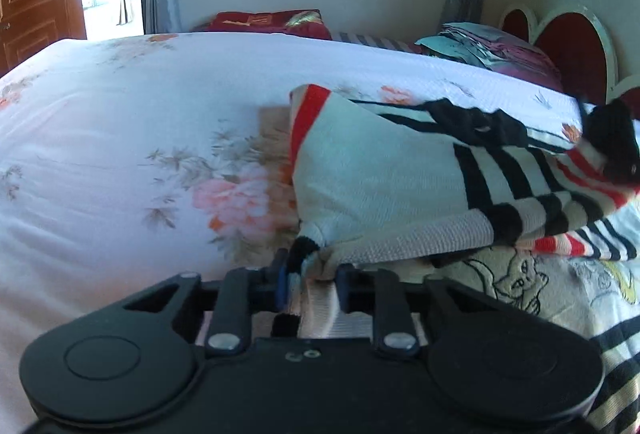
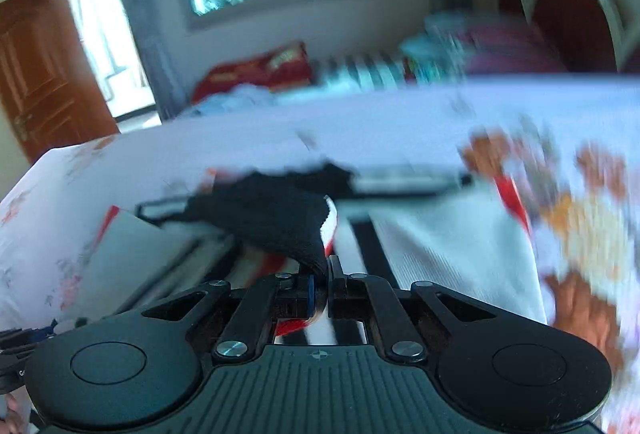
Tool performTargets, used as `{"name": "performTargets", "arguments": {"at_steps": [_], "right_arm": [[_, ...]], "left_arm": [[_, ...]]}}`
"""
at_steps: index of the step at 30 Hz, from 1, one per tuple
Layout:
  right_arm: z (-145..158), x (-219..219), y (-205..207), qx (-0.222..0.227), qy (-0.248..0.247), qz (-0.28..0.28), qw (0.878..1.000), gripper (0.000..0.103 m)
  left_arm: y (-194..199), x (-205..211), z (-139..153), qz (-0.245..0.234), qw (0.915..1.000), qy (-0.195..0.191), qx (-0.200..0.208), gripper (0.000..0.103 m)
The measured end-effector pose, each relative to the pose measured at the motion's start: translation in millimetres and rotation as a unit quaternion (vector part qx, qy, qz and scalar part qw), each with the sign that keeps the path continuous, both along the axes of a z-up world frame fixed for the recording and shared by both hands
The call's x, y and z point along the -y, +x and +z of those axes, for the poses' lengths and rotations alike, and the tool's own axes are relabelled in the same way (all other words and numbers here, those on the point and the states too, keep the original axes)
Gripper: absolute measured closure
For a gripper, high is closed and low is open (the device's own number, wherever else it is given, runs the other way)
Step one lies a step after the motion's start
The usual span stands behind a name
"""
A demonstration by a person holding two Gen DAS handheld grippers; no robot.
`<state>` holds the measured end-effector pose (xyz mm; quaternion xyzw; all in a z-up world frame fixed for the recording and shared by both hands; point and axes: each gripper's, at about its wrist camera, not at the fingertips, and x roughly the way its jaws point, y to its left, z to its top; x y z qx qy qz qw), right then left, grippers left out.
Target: Fold small clothes
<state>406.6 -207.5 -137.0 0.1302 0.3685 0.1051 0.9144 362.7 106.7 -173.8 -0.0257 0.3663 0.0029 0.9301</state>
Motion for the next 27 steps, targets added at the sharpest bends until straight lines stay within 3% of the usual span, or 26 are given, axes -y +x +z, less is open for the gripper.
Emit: {"name": "performTargets", "arguments": {"at_steps": [3, 6, 8, 11, 13, 15, 16, 21, 24, 27], "right_arm": [[-24, 13, -1, -0.051, 0.016, -0.014, 0.998, 0.098], [-31, 30, -6, -0.059, 0.026, -0.045, 0.997, 0.097], [-31, 36, -6, -0.065, 0.05, -0.042, 0.996, 0.097], [-29, 36, -5, -0.062, 0.042, -0.04, 0.996, 0.094], [-29, 41, -8, -0.063, 0.042, -0.052, 0.996, 0.086], [-29, 50, -12, -0.059, 0.041, -0.062, 0.995, 0.059], [-28, 53, -15, -0.056, 0.047, -0.064, 0.995, 0.054], [-28, 62, -14, -0.055, 0.044, -0.055, 0.996, 0.054], [-29, 66, -9, -0.057, 0.057, -0.06, 0.995, 0.054], [-28, 68, -4, -0.06, 0.059, -0.061, 0.995, 0.053]], "left_arm": [[-1, -5, -3, 0.014, 0.9996, -0.024, -0.006, 0.085], [0, -10, -3, 0.007, 0.9994, -0.03, -0.016, 0.085], [1, -10, -1, -0.002, 0.9995, -0.025, -0.021, 0.085], [0, -15, 1, 0.004, 0.9987, -0.04, -0.032, 0.08], [0, -17, 3, 0.005, 0.998, -0.048, -0.04, 0.077], [-2, -20, 7, 0.003, 0.9974, -0.054, -0.049, 0.075], [-4, -21, 9, 0.001, 0.9968, -0.06, -0.052, 0.075], [-11, -28, 28, 0.009, 0.9943, -0.095, -0.046, 0.067], [7, -29, 34, 0.021, 0.9927, -0.111, -0.042, 0.056], [36, -25, 38, 0.017, 0.991, -0.126, -0.04, 0.051]]}}
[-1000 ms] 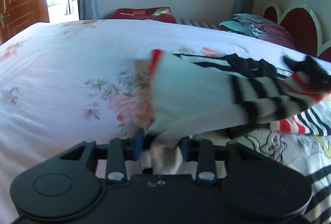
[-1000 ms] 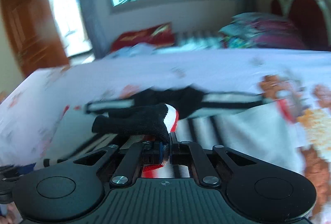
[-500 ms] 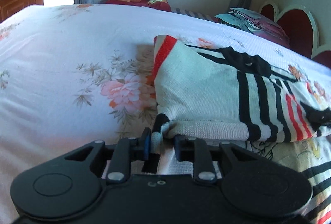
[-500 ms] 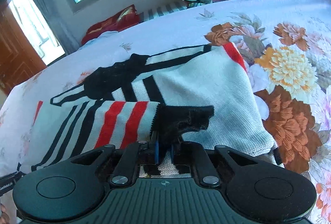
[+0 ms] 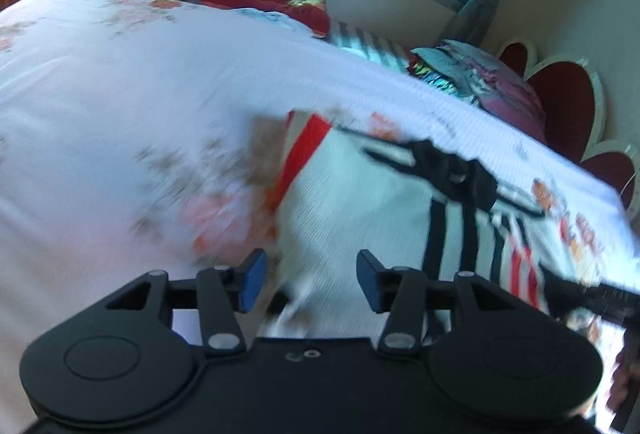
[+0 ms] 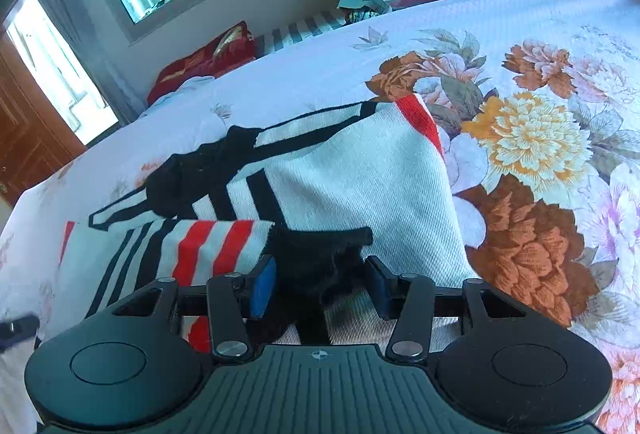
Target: Fold small clothes
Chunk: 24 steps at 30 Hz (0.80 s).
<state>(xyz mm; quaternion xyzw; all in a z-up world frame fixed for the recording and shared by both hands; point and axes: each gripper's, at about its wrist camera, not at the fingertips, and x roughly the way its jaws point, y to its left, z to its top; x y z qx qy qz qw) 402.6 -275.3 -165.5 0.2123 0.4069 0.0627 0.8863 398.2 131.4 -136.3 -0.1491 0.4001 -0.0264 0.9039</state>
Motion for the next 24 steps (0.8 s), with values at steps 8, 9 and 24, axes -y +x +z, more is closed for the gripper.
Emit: {"name": "performTargets", "arguments": {"at_steps": [8, 9, 24], "right_arm": [[-3, -7, 7, 0.007, -0.022, 0.011, 1.0, 0.089], [-1, -9, 6, 0.013, -0.028, 0.013, 0.999, 0.089], [-5, -19, 13, 0.035, -0.15, 0.018, 0.988, 0.097]], "left_arm": [[81, 0, -31, 0.032, 0.9992, 0.007, -0.021, 0.051], [86, -3, -35, 0.038, 0.9991, 0.001, -0.022, 0.054], [104, -9, -33, 0.078, 0.9965, 0.027, 0.016, 0.076]]}}
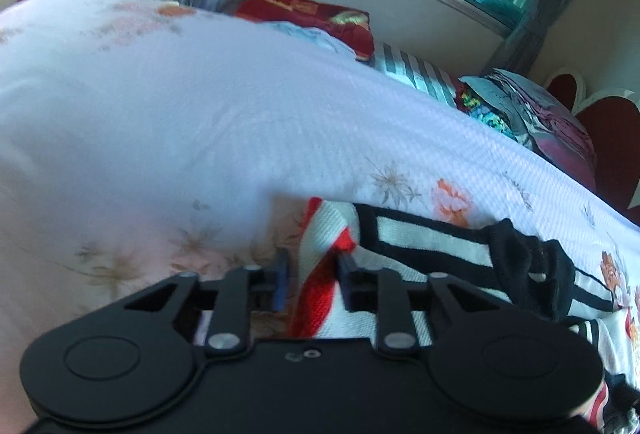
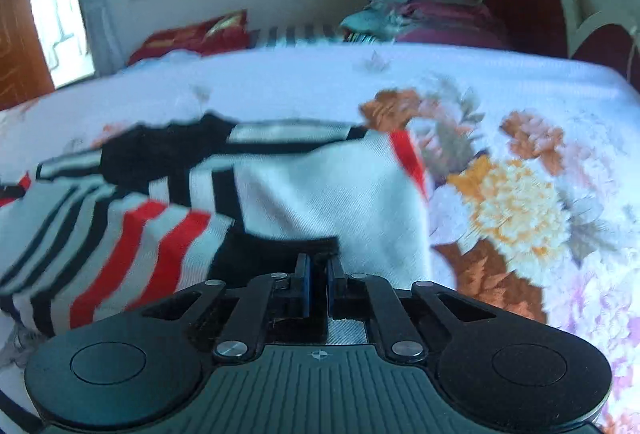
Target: Fold small clothes
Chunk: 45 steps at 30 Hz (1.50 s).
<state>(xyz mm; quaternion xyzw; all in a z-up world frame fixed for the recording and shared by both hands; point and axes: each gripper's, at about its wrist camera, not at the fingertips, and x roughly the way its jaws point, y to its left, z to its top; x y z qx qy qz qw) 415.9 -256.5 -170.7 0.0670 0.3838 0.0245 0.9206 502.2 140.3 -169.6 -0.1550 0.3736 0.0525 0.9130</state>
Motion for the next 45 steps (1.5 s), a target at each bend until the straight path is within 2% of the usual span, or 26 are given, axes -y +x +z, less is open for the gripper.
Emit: {"name": "performTargets", "arguments": {"at_steps": [2, 5, 7, 8, 9, 10, 13, 17, 18, 20, 22, 28, 31, 36, 41, 45], "right_arm": [[6, 8, -4, 0.01, 0.005, -0.016, 1.0, 0.097], [17, 12, -7, 0.028, 0.029, -0.015, 0.999, 0.093], [24, 3, -5, 0.037, 0.034, 0.005, 0.999, 0.082], [27, -4, -5, 0.04, 0.036, 0.016, 0.998, 0.07], [29, -12, -5, 0.043, 0.038, 0.028, 0.998, 0.063], [30, -20, -5, 0.045, 0.041, 0.04, 0.997, 0.063], [30, -50, 3, 0.037, 0.044, 0.079, 0.995, 0.063], [21, -84, 14, 0.027, 0.029, 0.116, 0.992, 0.064], [17, -90, 15, 0.025, 0.02, 0.122, 0.992, 0.064], [3, -95, 22, 0.008, -0.013, 0.128, 0.992, 0.064], [-9, -85, 25, 0.0, -0.017, 0.131, 0.991, 0.064], [-1, -61, 14, -0.009, -0.012, 0.105, 0.994, 0.063], [9, -65, 1, 0.004, 0.009, 0.113, 0.994, 0.063], [21, -85, -12, 0.017, 0.009, 0.135, 0.991, 0.063], [7, -88, -15, -0.006, -0.022, 0.141, 0.99, 0.063], [3, -75, -19, -0.01, -0.021, 0.129, 0.991, 0.063]], "left_arm": [[-14, 0, 11, 0.002, 0.9999, 0.001, 0.014, 0.074], [-36, 11, 25, -0.017, 0.9989, 0.029, 0.032, 0.071], [-50, 23, 30, -0.034, 0.998, 0.041, 0.035, 0.065], [-56, 32, 31, -0.046, 0.9974, 0.044, 0.033, 0.062], [-60, 40, 31, -0.058, 0.9968, 0.048, 0.03, 0.061], [-64, 49, 30, -0.072, 0.9958, 0.051, 0.025, 0.057], [-73, 72, 20, -0.101, 0.9936, 0.048, 0.01, 0.056], [-83, 90, 3, -0.105, 0.9919, 0.072, 0.0, 0.056], [-84, 90, -4, -0.106, 0.9915, 0.075, -0.007, 0.055], [-87, 86, -10, -0.106, 0.9915, 0.074, 0.007, 0.053], [-90, 84, -9, -0.104, 0.992, 0.071, 0.009, 0.054], [-101, 76, 2, -0.09, 0.9936, 0.069, 0.0, 0.056], [-105, 81, 6, -0.093, 0.9931, 0.072, -0.001, 0.055], [-110, 94, 11, -0.094, 0.9935, 0.064, -0.004, 0.054], [-111, 104, 4, -0.1, 0.992, 0.075, -0.019, 0.051], [-112, 103, 0, -0.097, 0.9921, 0.076, -0.022, 0.051]]}}
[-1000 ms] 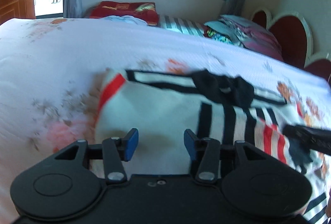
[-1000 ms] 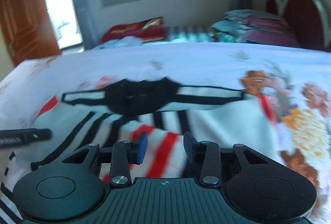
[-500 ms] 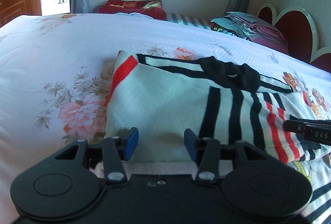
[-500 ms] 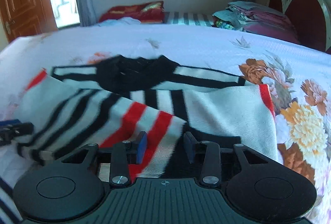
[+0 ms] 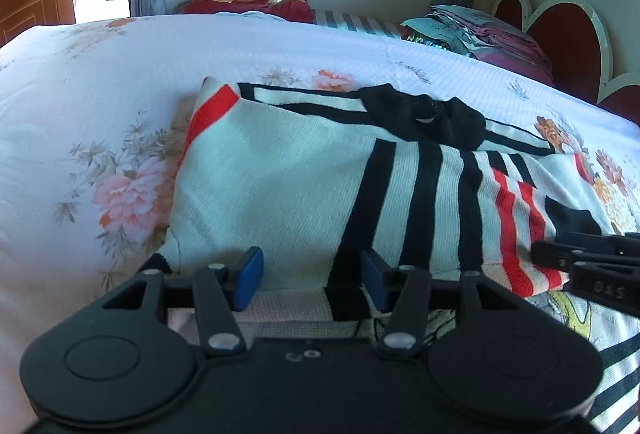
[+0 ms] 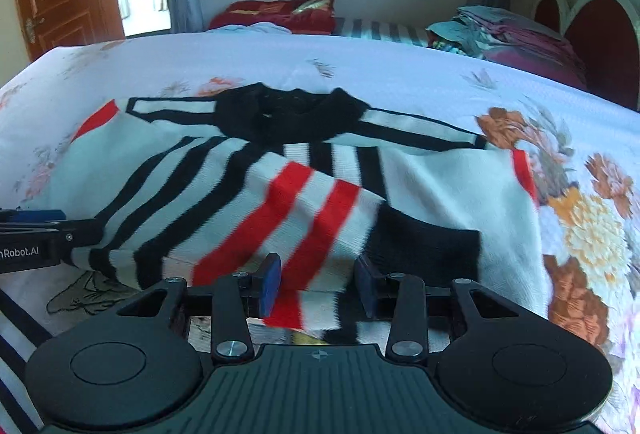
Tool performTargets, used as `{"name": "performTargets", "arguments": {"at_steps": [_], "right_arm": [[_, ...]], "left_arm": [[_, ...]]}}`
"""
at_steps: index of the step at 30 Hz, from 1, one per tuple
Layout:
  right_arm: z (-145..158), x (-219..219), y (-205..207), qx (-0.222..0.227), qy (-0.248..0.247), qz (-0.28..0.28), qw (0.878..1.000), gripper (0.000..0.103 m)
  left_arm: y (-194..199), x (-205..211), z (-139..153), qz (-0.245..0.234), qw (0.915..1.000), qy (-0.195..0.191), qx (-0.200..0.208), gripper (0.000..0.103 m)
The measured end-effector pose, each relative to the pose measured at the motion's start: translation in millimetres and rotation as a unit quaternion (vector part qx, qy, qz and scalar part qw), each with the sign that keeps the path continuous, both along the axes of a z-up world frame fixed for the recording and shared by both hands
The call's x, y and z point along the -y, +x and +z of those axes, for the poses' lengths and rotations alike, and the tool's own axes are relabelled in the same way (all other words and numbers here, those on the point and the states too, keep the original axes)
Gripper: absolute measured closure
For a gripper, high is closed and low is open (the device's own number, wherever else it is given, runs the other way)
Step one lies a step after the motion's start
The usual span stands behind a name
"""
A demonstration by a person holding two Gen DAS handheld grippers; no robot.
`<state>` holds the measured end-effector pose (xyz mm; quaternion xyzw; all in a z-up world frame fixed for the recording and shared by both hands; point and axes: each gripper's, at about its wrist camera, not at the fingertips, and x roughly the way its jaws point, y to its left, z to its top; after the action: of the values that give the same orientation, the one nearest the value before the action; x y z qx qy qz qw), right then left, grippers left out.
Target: Fold small clothes
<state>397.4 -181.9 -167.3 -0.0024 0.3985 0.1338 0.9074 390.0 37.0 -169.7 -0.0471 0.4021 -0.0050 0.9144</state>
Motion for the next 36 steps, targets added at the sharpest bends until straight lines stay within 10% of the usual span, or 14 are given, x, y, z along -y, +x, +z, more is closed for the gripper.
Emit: {"name": "performTargets", "arguments": {"at_steps": [16, 36], "right_arm": [[15, 15, -48, 0.013, 0.035, 0.011, 0.999, 0.064], [-9, -8, -70, -0.019, 0.001, 0.051, 0.999, 0.064]], "left_arm": [[-35, 21, 27, -0.042, 0.9989, -0.009, 0.02, 0.049], [-59, 34, -8, -0.101, 0.9942, 0.03, -0.024, 0.045]]}}
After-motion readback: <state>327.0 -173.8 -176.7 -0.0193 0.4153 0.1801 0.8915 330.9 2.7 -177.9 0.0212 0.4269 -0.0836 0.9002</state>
